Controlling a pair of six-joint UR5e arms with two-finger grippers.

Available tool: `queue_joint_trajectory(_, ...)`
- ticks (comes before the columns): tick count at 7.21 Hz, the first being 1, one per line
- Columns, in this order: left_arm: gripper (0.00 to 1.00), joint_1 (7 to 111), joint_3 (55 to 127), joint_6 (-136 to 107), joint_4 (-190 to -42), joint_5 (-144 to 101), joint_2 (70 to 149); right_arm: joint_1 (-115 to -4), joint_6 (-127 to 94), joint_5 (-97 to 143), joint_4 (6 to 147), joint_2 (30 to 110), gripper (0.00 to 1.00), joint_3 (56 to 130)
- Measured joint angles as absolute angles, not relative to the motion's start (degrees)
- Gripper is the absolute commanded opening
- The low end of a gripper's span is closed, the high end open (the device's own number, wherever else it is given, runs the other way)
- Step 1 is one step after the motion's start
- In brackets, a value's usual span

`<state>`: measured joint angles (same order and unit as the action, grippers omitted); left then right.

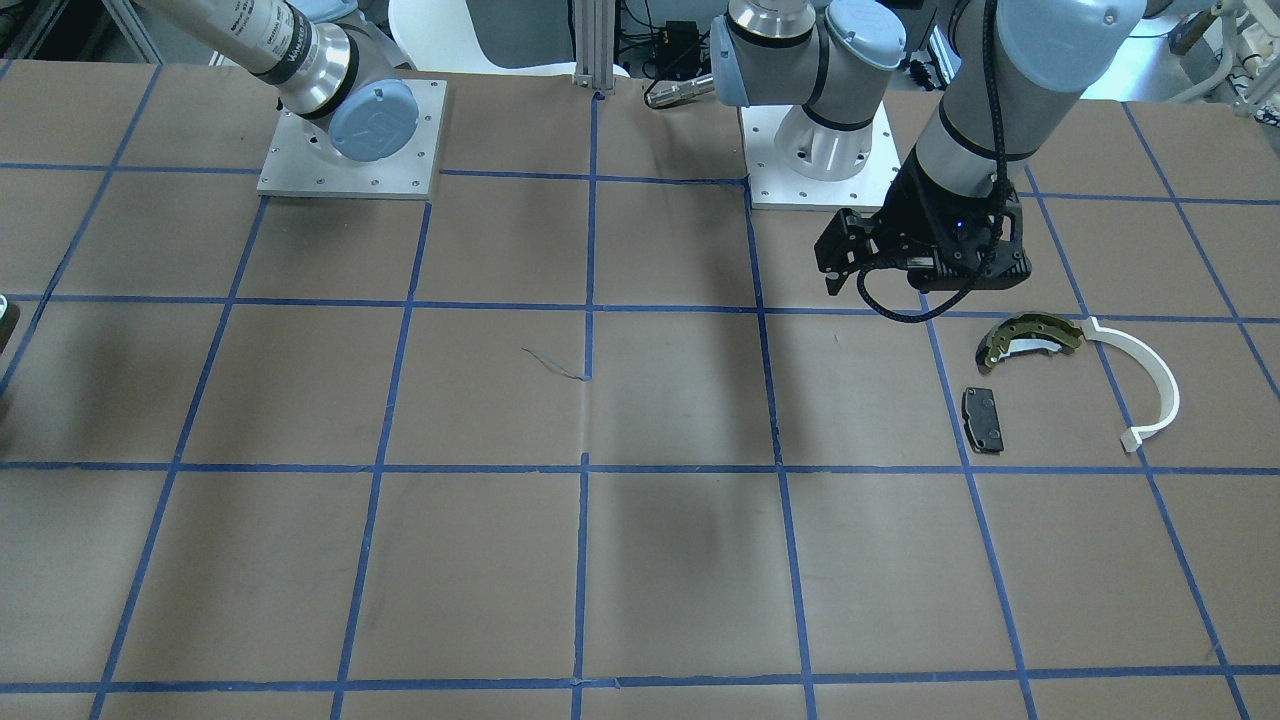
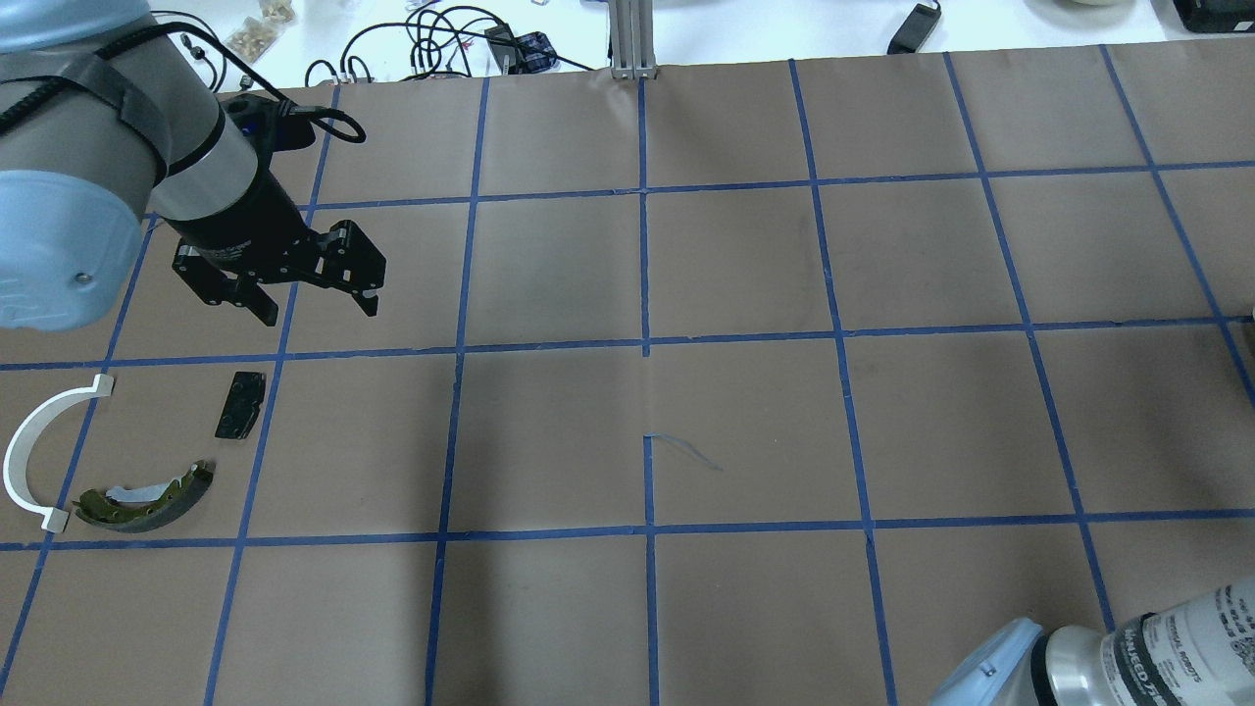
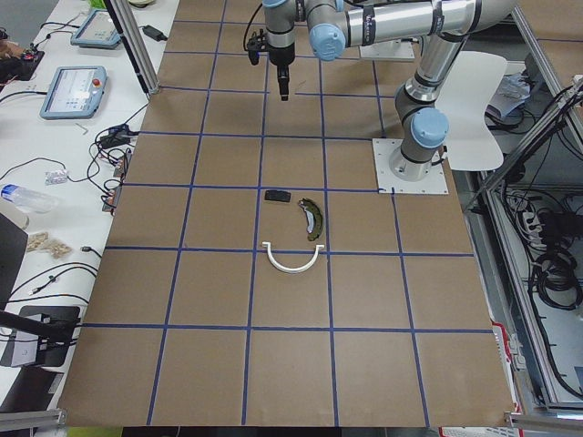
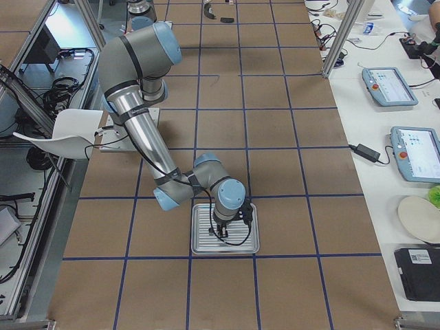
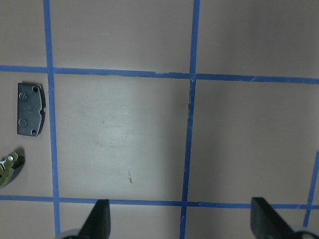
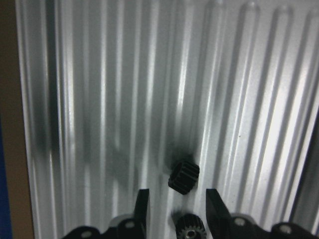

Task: Place bearing gear from tray to pile

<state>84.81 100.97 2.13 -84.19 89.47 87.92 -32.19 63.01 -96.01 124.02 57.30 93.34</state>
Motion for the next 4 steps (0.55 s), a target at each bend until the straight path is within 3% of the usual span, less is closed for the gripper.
queue_joint_trajectory(2, 1.00, 84.81, 101.28, 2.04, -83.44, 89.47, 87.90, -32.18, 62.96, -95.96, 125.16, 56.29, 0.00, 93.20)
queue_joint_trajectory(4, 1.00, 84.85, 101.36, 1.97, -83.28, 89.47, 87.91, -32.21, 62.99, -95.97, 125.52, 56.26, 0.00, 92.96)
